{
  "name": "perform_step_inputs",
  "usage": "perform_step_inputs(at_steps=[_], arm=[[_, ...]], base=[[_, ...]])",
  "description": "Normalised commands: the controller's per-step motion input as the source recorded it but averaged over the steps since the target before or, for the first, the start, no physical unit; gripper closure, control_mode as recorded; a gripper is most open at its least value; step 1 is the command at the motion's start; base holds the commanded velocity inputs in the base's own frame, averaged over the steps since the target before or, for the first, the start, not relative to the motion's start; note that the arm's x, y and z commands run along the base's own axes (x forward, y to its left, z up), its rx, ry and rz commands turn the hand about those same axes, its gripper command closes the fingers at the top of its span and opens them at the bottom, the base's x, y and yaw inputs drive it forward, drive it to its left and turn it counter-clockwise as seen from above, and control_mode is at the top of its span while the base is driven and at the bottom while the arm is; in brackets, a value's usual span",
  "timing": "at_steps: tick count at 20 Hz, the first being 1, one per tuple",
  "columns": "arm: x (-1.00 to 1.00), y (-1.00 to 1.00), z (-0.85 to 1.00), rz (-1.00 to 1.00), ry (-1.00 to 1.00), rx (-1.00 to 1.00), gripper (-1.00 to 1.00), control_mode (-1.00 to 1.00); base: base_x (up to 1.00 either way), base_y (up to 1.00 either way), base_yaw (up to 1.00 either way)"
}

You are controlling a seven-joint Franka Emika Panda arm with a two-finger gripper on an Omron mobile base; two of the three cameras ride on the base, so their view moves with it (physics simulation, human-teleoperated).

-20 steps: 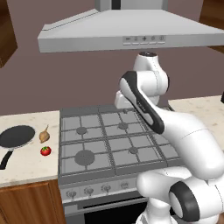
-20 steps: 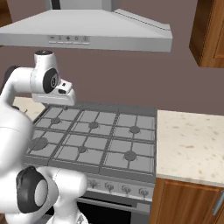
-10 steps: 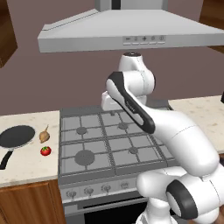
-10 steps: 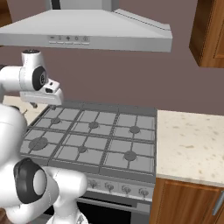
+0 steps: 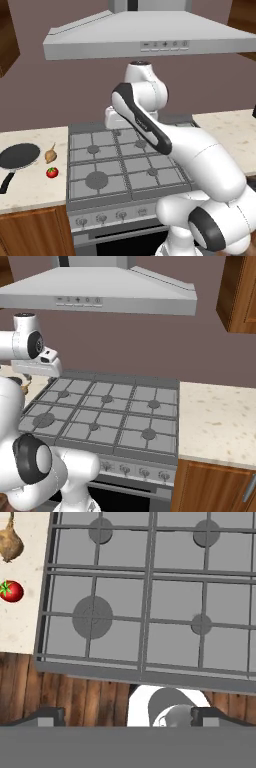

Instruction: Place the pan on the rear left burner on the stove. Then place the tomato and the onion in the pan and turn on the rear left burner.

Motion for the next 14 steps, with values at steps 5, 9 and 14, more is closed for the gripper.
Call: perform_step_inputs(at_steps=[5, 9, 14], arm=[[-0.04, 0.45, 0.00, 0.01, 0.06, 0.00, -1.00, -1.00], [0.00, 0.53, 0.00, 0.01, 0.07, 0.00, -1.00, -1.00], [-0.01, 0.64, 0.02, 0.04, 0.09, 0.00, -1.00, -1.00]], base=[[0.00, 0.00, 0.00], [0.00, 0.00, 0.00], [0.00, 0.00, 0.00]])
